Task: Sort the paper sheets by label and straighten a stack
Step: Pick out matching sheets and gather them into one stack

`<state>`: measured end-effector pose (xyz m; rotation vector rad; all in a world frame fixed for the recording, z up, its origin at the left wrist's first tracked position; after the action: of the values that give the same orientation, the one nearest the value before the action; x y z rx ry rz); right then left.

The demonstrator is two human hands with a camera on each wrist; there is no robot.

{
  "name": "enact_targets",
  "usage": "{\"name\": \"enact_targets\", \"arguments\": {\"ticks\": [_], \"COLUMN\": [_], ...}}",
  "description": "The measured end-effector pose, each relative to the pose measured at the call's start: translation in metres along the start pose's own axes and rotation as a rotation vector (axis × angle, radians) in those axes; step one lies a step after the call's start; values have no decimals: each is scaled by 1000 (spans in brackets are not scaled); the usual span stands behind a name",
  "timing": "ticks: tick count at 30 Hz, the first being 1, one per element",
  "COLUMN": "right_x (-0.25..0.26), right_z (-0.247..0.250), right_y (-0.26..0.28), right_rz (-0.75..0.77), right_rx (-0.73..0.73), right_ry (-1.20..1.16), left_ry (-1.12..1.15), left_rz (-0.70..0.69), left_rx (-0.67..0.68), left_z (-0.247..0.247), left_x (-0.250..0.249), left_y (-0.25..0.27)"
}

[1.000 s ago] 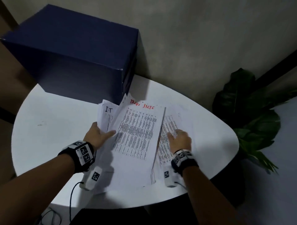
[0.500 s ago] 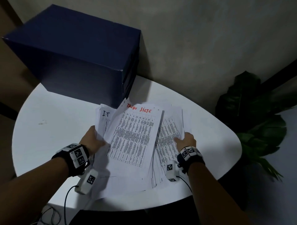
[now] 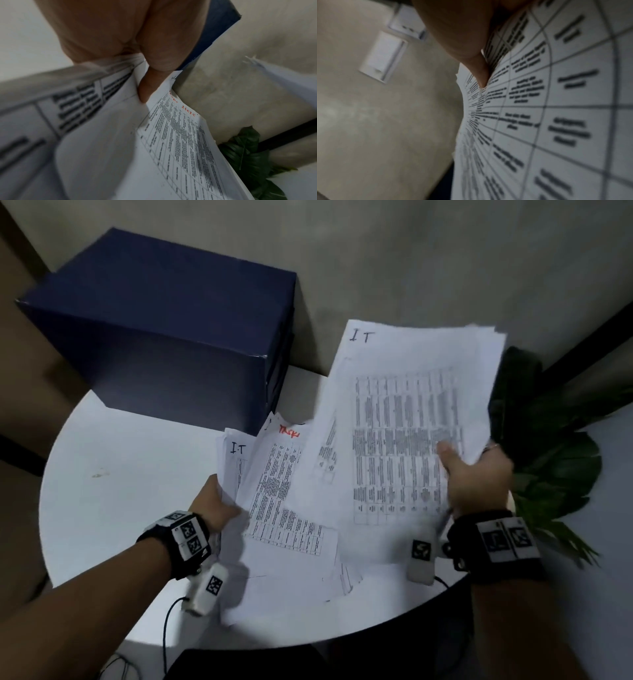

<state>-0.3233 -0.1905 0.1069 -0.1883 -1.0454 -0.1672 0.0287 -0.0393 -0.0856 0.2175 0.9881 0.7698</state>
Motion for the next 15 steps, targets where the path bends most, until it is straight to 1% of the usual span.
{"name": "enact_targets", "arguments": {"ticks": [2, 4, 5, 6, 8, 9, 11, 12, 15], "right_x": [-37, -78, -99, -117, -135, -137, -131, -125, -113], "right_z": [-37, -77, -94, -107, -125, -133, -150, -159, -177], "right_y": [12, 29, 36, 41, 42, 39, 32, 28, 14], "right_rz": [-86, -268, -367, -427, -427, -413, -364, -325, -202], "right_rx": [103, 229, 286, 342, 433, 454, 473, 488, 553], "right_ry": [38, 73, 116, 200, 381, 418, 411, 417, 473], "left_ry": [12, 48, 78, 125, 263, 331, 434, 450, 356], "left_rz": [-27, -47, -40, -11, 51, 87, 181, 205, 144], "left_rx": [29, 71, 91, 108, 120, 125, 145, 158, 174], "left_z": [-2, -4, -3, -3, -1, 0, -1, -2, -3], "left_x": [-2, -2, -2, -2, -5, -8, -10, -10, -9], "left_y": [2, 3, 4, 5, 8, 9, 10, 9, 6]}}
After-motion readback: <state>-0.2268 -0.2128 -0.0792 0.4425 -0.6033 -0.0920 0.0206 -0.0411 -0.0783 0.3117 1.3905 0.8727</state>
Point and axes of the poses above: each hand's wrist, its own y-axis away from the middle knuckle, its own z-axis out of the back of the hand, x = y × z, the point moved 3 cm from there along -y, towards the middle knuckle, and after that the axes turned 2 degrees about -z, right-handed, at the moved point
